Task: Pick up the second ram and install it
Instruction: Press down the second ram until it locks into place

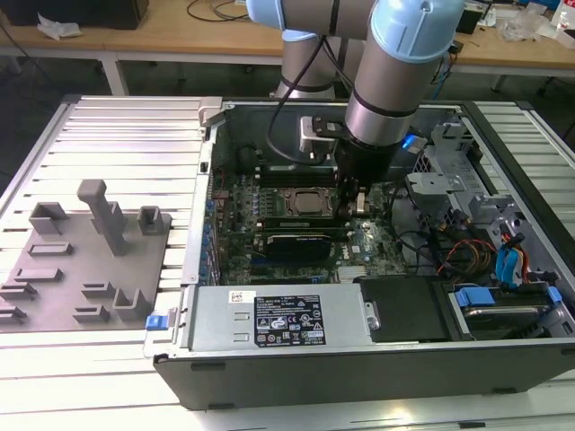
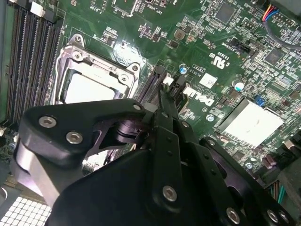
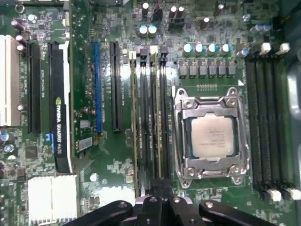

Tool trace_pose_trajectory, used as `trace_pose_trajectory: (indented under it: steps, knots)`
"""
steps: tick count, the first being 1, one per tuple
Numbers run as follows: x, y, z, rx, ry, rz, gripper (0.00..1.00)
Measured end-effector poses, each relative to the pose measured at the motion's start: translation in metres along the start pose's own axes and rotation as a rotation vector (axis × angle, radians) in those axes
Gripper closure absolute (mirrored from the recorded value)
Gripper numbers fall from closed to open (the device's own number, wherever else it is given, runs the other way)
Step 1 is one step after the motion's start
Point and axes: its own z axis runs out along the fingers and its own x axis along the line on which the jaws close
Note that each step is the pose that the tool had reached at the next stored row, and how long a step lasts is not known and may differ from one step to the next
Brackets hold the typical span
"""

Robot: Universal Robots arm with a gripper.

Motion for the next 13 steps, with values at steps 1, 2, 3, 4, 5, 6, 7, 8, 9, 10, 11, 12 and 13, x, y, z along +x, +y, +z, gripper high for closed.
trace_pose_trajectory:
  steps: [1, 2, 3, 4, 5, 6, 7, 8, 9, 10, 11, 12, 13]
  knots:
    - [0.0002, 0.0044, -0.0020, 0.0048, 0.0003, -0.001, 0.89]
    - [0.0006, 0.0116, -0.0018, 0.0068, 0.0005, -0.001, 0.89]
    - [0.0010, 0.0209, -0.0012, 0.0084, 0.0004, -0.001, 0.89]
    - [0.0015, 0.0300, -0.0006, 0.0091, 0.0006, -0.001, 0.89]
    - [0.0017, 0.0341, -0.0003, 0.0094, 0.0007, -0.001, 0.89]
    - [0.0018, 0.0384, 0.0001, 0.0098, 0.0006, -0.001, 0.89]
    - [0.0024, 0.0522, 0.0014, 0.0109, 0.0005, -0.001, 0.89]
    - [0.0028, 0.0642, 0.0027, 0.0122, 0.0002, -0.001, 0.89]
    - [0.0031, 0.0707, 0.0033, 0.0128, 0.0004, -0.001, 0.89]
    - [0.0034, 0.0776, 0.0040, 0.0134, 0.0003, -0.001, 0.89]
    - [0.0036, 0.0845, 0.0047, 0.0141, 0.0003, -0.001, 0.89]
    - [0.0038, 0.0889, 0.0051, 0.0146, 0.0003, -0.001, 0.89]
    - [0.0037, 0.0928, 0.0057, 0.0151, 0.0003, -0.001, 0.89]
